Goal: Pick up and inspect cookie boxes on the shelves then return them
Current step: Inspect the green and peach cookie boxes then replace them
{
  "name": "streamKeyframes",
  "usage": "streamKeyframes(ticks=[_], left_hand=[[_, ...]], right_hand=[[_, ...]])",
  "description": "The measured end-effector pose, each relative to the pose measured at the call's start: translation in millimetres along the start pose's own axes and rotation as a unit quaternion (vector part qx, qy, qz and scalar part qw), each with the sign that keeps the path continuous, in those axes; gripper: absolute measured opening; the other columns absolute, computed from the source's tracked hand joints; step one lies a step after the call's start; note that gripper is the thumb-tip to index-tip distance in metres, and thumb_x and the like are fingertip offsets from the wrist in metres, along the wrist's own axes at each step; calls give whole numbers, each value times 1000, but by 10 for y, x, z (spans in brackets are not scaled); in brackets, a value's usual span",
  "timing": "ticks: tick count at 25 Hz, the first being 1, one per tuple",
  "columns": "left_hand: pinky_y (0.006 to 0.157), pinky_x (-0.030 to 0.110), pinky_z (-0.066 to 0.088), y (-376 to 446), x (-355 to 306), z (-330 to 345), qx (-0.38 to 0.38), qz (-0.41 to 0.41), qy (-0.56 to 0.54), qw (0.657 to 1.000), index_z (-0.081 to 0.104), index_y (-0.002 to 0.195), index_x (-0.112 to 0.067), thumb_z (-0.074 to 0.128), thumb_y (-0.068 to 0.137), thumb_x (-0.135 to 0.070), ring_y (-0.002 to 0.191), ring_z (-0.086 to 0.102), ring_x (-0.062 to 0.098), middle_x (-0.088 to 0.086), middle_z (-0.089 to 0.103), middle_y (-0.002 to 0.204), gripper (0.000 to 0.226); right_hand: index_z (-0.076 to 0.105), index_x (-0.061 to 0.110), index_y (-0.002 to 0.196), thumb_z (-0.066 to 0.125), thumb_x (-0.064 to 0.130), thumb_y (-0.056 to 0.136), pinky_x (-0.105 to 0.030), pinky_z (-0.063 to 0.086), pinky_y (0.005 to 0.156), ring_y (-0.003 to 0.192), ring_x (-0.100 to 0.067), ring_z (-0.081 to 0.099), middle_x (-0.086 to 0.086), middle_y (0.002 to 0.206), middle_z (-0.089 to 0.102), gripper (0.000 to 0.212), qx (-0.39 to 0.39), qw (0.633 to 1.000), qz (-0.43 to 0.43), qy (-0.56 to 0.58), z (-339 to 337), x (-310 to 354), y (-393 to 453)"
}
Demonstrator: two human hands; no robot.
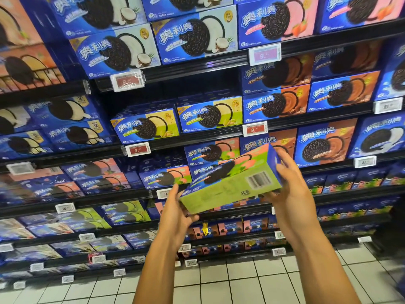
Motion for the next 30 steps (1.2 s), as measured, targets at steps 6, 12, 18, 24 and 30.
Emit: streamKeyframes(ticks=[6, 12, 18, 24, 30], left_hand=[[58, 24, 55, -251, -471, 112, -2, 128, 56, 990, 75, 98, -16, 45, 102, -37, 71, 70, 8, 2, 78, 89, 36], [71, 32, 51, -332, -609, 145, -54, 159, 98, 981, 77, 90, -22, 52, 99, -40, 76, 65, 15, 2, 77, 89, 33], [69, 31, 52, -357, -594, 178, -26, 155, 123, 980, 81, 86, -27, 48, 99, -43, 75, 60, 17, 0, 75, 83, 39], [74, 42, 54, -366, -628, 167, 3, 165, 142, 976, 80, 93, -29, 47, 100, -43, 82, 62, 22, 3, 76, 93, 37], [78, 40, 54, -381, -694, 121, 10, 183, 148, 972, 80, 89, -36, 45, 99, -44, 82, 69, 13, -2, 77, 93, 36]], right_hand=[[75, 28, 96, 48, 39, 102, -31, 57, 66, 96, -22, 63, 2, 91, 73, 29, -77, 993, 80, 42, -149, -171, 36], [76, 30, 86, 53, 41, 100, -31, 57, 59, 92, -24, 62, 4, 77, 69, 29, -88, 990, 92, 62, -150, -184, 31], [71, 24, 105, 52, 42, 100, -33, 57, 68, 104, -26, 62, -6, 104, 69, 27, -77, 990, 102, 56, -192, -163, 32], [72, 25, 103, 49, 41, 102, -33, 57, 67, 103, -23, 62, -4, 105, 72, 28, -61, 991, 94, 68, -176, -123, 11], [74, 24, 101, 48, 39, 102, -31, 59, 64, 103, -25, 63, -6, 105, 73, 30, -46, 990, 101, 85, -102, -122, -22]])
Point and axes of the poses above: each hand's wrist, its own y-axis towards the middle knuckle, its own z-axis out of the palm, x = y × z, the point moved 5 cm from there along y, towards the middle knuckle
